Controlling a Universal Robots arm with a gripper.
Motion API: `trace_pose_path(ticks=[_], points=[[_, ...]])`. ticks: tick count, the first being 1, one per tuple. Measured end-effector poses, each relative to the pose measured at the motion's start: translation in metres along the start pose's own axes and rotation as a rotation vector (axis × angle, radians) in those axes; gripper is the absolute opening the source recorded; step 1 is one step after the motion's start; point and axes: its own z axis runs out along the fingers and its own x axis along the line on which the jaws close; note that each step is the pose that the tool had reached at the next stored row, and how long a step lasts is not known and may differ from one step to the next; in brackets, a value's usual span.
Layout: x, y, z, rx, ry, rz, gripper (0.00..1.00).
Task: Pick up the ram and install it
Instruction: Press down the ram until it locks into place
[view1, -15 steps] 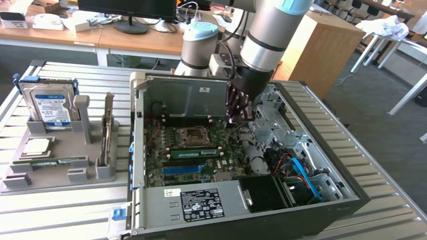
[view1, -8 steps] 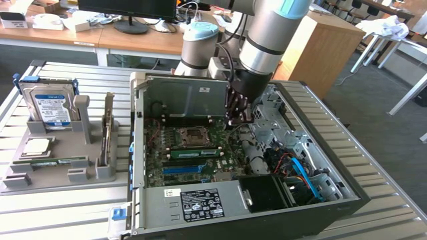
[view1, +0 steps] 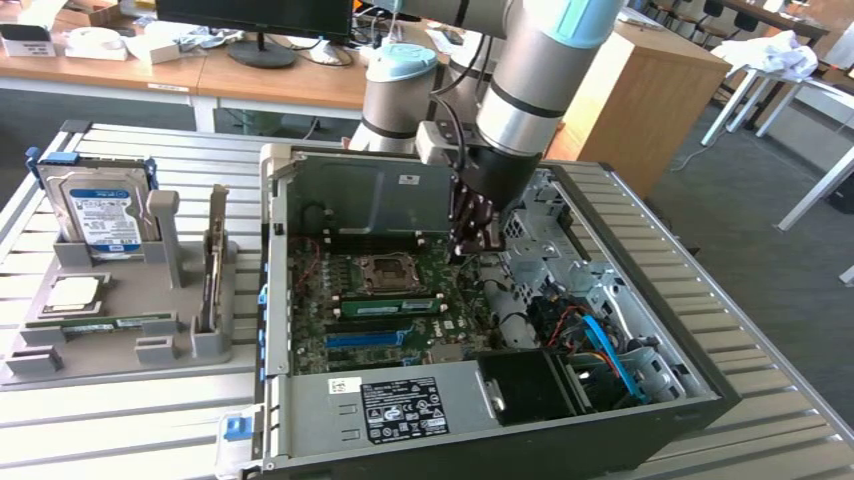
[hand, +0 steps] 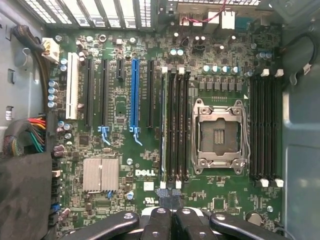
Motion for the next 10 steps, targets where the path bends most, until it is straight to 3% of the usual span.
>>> trace_pose_path(ticks=[10], points=[[0.001,-0.0006,0.0128,0.0002,0.0001,0.0,0.1]])
